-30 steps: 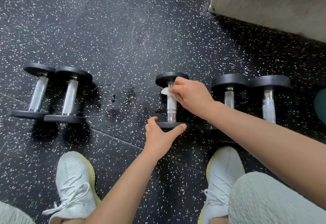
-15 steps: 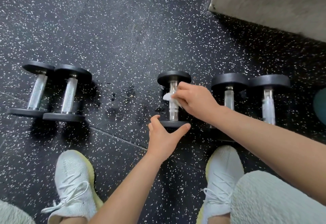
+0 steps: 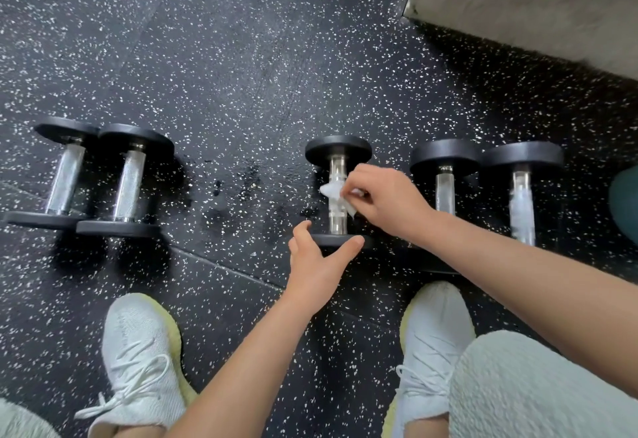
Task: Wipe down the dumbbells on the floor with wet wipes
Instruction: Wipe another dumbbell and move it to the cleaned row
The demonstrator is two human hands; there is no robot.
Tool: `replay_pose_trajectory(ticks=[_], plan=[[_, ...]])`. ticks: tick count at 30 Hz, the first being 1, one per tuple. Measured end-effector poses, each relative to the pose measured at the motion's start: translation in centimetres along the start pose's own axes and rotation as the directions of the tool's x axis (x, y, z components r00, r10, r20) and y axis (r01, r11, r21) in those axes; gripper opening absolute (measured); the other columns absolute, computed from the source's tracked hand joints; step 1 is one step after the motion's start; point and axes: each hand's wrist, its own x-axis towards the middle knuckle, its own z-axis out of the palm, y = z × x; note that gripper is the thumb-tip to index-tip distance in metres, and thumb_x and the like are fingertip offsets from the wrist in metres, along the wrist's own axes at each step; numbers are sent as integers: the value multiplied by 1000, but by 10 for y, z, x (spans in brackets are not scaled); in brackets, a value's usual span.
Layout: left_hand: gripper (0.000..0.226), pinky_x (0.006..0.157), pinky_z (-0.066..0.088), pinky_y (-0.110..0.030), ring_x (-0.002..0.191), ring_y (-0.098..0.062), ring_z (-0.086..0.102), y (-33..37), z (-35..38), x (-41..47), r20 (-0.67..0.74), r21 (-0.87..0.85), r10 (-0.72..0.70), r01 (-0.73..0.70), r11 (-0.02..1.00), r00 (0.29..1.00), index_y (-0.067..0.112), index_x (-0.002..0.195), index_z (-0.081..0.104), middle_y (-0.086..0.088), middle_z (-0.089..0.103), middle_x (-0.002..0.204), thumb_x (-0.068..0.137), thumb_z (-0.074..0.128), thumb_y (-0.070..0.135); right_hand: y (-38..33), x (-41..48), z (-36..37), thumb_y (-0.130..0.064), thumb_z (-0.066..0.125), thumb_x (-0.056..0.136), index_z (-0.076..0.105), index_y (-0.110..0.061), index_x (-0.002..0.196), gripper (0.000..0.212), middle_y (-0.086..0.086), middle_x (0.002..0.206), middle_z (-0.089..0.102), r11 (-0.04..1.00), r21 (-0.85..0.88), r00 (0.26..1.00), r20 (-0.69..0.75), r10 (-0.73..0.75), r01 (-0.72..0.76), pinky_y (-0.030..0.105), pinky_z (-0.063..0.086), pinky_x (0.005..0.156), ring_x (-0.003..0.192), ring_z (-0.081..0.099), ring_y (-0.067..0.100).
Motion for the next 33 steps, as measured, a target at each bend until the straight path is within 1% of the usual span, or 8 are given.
replay_pose_trajectory(ticks=[3, 5, 8, 12, 15, 20, 26, 33], plan=[[110, 117, 38, -50, 141, -25, 37, 3, 4, -1, -5, 31, 3, -3, 1000, 1000, 38, 157, 16, 9, 25, 146, 74, 80, 71, 6, 12, -2, -20, 72, 88, 72, -26, 89, 7, -14, 85, 62, 992, 70, 991, -83, 109, -103, 30, 47, 69, 74, 56, 5], [113, 117, 38, -47, 142, -24, 36, 5, 5, 0, -19, 53, 6, -5, 999, 1000, 34, 158, 17, 9, 25, 142, 73, 81, 71, 5, 6, -1, -20, 72, 87, 71, -27, 90, 8, -16, 84, 62, 988, 89, 988, -79, 130, -123, 31, 49, 70, 75, 57, 5], [118, 118, 35, -43, 146, -20, 30, 8, 7, 1, -34, 85, 3, 0, 996, 999, 28, 160, 17, 10, 24, 140, 72, 83, 69, 3, -13, 3, -20, 72, 87, 68, -28, 88, 9, -18, 81, 58, 995, 74, 998, -3, 62, -62, 31, 49, 66, 72, 55, 3], [124, 118, 38, -46, 142, -23, 35, 6, 8, 3, -41, 138, 8, -2, 990, 999, 28, 159, 18, 7, 28, 143, 65, 83, 76, 2, -16, -3, -17, 73, 85, 69, -26, 85, 9, -20, 81, 53, 998, 7, 992, 105, -70, 70, 23, 41, 63, 72, 47, 1], [130, 118, 37, -47, 143, -24, 34, 7, 8, 2, -56, 169, 18, -8, 986, 998, 27, 159, 18, 7, 27, 146, 60, 81, 82, 5, 7, -9, -18, 72, 85, 71, -28, 83, 9, -17, 83, 58, 999, -21, 998, 50, -29, 30, 29, 45, 64, 74, 54, 7], [127, 119, 36, -48, 145, -21, 30, 8, 12, 0, -80, 187, 52, -36, 982, 995, 29, 159, 17, 3, 28, 149, 61, 78, 83, 4, 12, -7, -22, 70, 87, 74, -28, 86, 7, -14, 87, 61, 999, -13, 999, -15, 45, -45, 27, 35, 61, 71, 54, 10], [117, 119, 34, -49, 144, -21, 33, 11, 11, 2, 8, 68, 12, -13, 998, 1000, 33, 160, 15, 2, 29, 152, 65, 67, 76, 0, -16, -8, -25, 71, 88, 74, -26, 91, 4, -13, 94, 65, 993, -25, 977, 183, -110, 116, 29, 46, 64, 79, 61, 10], [118, 121, 30, -45, 149, -24, 21, 21, 24, -2, -38, 152, 27, -21, 988, 999, 23, 162, 15, 0, 23, 157, 75, 81, 68, 11, 11, -16, -25, 69, 86, 77, -28, 91, 10, -9, 92, 66, 997, -64, 999, 19, 41, -40, 35, 50, 63, 79, 64, 19]])
